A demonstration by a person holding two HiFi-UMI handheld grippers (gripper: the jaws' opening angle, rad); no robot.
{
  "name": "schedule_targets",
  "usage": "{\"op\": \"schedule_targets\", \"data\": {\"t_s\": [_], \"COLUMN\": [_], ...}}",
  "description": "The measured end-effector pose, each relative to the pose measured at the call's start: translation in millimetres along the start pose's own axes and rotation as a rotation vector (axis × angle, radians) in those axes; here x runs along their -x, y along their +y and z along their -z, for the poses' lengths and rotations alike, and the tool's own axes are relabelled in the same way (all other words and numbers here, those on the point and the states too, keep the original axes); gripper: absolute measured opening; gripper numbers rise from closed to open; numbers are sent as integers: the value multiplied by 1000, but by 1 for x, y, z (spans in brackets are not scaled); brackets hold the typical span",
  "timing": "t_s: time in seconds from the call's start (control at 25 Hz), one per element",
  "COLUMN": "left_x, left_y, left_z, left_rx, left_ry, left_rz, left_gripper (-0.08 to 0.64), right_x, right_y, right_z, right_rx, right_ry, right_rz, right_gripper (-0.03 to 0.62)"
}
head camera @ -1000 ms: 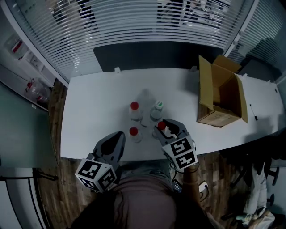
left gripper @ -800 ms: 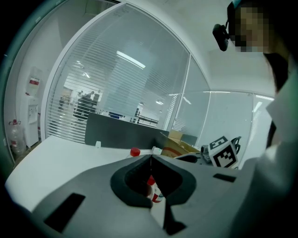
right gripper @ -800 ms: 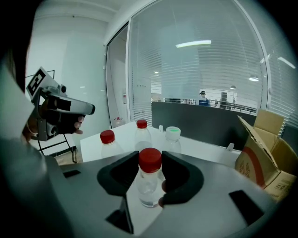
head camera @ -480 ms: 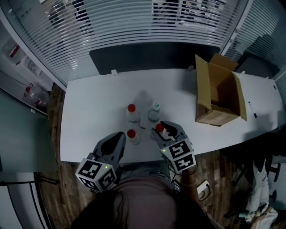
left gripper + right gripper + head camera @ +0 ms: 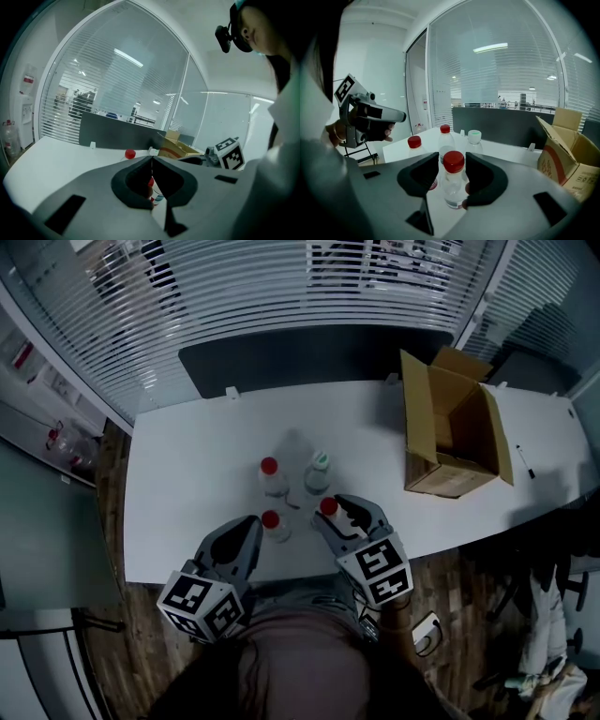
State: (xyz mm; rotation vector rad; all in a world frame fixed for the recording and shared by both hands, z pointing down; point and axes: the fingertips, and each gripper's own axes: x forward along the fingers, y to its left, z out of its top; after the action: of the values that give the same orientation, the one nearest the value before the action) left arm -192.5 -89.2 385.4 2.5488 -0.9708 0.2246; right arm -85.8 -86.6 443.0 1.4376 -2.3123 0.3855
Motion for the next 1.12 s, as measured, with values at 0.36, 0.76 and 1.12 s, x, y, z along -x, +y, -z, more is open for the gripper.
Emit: {"op": "schedule_targets", "data": {"t_s": [0.36, 0.76, 1.12], "left_x": [-4, 6, 15], "left_y": [-11, -13, -45], "left_z": [-1, 7, 6], "left_rx": [-2, 0, -3], "left_ry": [11, -1, -33], "left_rz": [47, 77, 44], "left_gripper": [9, 8, 9], "right_x": [31, 63, 97], "right_y": [-3, -7, -2], "right_z": [-15, -27, -29], "right_rx": [-35, -104, -109], "right_ry": [-68, -180, -249], "right_rz": [44, 139, 128], "right_gripper": [172, 116, 41]}}
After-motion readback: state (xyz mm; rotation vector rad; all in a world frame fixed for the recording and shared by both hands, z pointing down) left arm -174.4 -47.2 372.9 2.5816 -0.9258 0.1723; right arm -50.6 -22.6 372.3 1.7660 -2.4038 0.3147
